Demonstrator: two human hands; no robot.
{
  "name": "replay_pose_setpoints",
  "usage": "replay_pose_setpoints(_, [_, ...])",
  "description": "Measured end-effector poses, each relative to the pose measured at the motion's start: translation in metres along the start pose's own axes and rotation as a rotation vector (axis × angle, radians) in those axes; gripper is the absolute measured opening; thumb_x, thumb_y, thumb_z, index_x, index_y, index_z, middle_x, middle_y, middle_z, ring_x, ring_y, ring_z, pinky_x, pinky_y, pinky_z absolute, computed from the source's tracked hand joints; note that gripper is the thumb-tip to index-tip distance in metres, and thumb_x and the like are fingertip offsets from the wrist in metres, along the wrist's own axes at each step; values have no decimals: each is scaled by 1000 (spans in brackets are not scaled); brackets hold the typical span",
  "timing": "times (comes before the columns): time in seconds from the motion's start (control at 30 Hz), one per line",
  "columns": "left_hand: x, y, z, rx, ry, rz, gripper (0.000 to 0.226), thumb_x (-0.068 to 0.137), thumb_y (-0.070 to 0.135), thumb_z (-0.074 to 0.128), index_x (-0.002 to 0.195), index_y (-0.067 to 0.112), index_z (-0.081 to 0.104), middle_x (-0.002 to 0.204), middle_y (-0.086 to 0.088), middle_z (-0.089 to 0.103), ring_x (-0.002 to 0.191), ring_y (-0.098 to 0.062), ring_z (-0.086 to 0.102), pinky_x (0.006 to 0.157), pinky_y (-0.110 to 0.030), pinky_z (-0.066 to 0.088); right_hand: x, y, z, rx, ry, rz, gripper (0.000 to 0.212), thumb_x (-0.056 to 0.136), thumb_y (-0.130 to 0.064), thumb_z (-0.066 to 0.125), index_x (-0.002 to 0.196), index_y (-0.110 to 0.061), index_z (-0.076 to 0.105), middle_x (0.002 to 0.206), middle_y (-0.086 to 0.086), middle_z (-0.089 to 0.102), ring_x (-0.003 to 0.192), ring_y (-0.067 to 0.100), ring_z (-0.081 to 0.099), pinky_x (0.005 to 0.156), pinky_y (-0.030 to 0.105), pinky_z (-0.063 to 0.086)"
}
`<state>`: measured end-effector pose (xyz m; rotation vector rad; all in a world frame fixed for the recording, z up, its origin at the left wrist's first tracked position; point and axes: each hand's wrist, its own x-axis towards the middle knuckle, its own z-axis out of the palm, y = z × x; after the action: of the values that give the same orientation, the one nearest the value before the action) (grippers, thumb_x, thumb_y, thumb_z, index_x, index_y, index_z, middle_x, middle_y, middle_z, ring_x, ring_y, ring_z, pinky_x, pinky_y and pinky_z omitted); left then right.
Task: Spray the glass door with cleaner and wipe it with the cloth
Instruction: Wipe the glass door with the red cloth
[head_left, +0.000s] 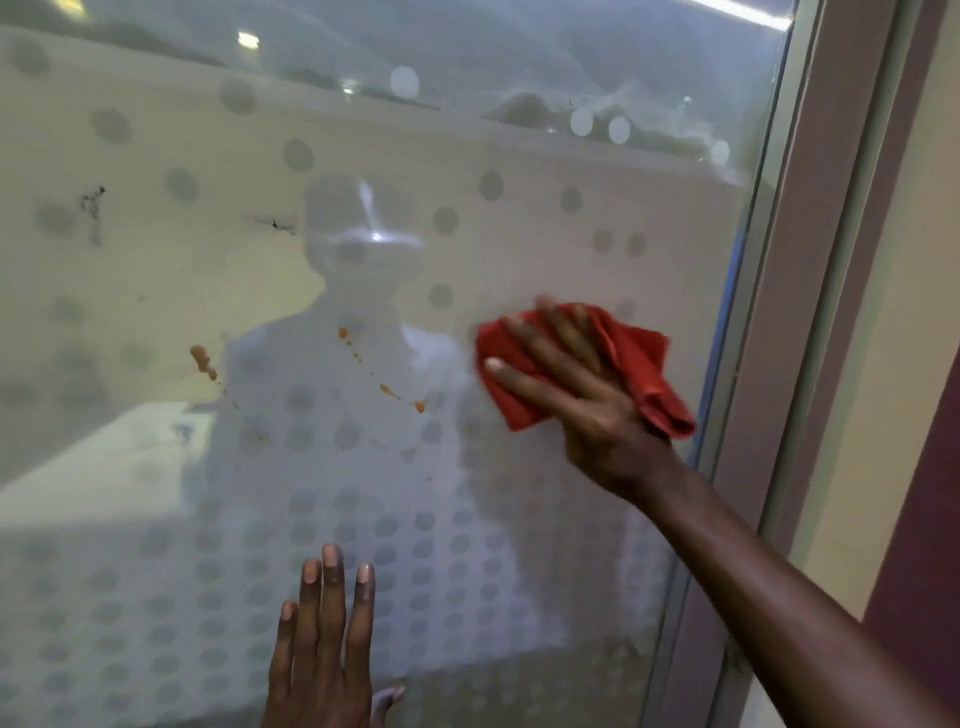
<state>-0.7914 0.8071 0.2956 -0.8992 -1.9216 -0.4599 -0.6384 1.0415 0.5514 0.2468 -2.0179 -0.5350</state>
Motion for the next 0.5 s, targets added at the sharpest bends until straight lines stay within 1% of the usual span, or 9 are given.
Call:
replay_pose_setpoints(0.1, [-1,6,6,57,-22,-38,115,77,73,49,169,8,26,176,-24,23,166,-39,19,132,-49,18,20,26,-13,-17,272,397,82,83,29,48,154,-11,58,168,19,44,163,43,28,133,62,24])
replay_pose_setpoints(0.17, [-1,8,6,65,22,-35,85,102,63,33,165,6,34,174,-25,29,161,-41,29,129,-50,24,49,29,-16,50,426,621,84,80,22,48,155,-13,56,169,16,44,164,42,25,134,63,22])
replay_pose_setpoints(0.2, [-3,9,5,66,10,-34,73,110,54,22,161,5,40,173,-25,31,158,-42,33,130,-49,23,61,24,-14,71,433,612,83,80,19,48,156,-13,56,169,17,43,164,43,24,135,62,19])
replay_pose_setpoints(0.23, [-3,10,4,60,-7,-40,67,114,46,14,157,5,44,173,-25,32,156,-42,36,131,-48,22,66,15,-12,77,380,518,81,80,18,48,156,-11,56,169,19,42,164,45,23,136,61,16])
replay_pose_setpoints(0.3, [0,10,3,45,-10,-44,64,116,40,11,153,5,48,172,-24,33,156,-41,35,132,-46,19,55,-8,-1,63,180,193,74,88,20,48,155,-9,56,169,22,40,163,48,22,136,59,15])
replay_pose_setpoints(0.37, [5,9,0,25,8,-37,64,115,42,10,152,6,47,171,-22,33,164,-36,25,133,-44,15,28,-21,6,58,-26,-51,65,97,17,50,156,-11,55,171,20,38,164,46,21,135,61,18])
replay_pose_setpoints(0.4, [7,8,-1,23,23,-37,64,115,43,11,151,5,48,170,-22,33,166,-34,20,133,-44,14,16,-20,6,62,-81,-94,62,100,14,48,156,-12,55,171,19,37,165,44,21,134,62,19])
replay_pose_setpoints(0.43, [8,8,-2,35,37,-36,63,115,42,12,148,5,51,169,-22,33,167,-32,18,133,-43,14,10,-14,4,55,-79,-82,58,103,10,45,155,-13,56,172,18,37,165,42,22,134,62,20])
replay_pose_setpoints(0.5, [10,9,0,54,75,-36,63,115,43,11,146,5,51,168,-23,33,167,-32,17,134,-43,14,13,5,-3,27,61,119,57,104,10,44,154,-12,57,170,18,39,165,43,24,133,64,23])
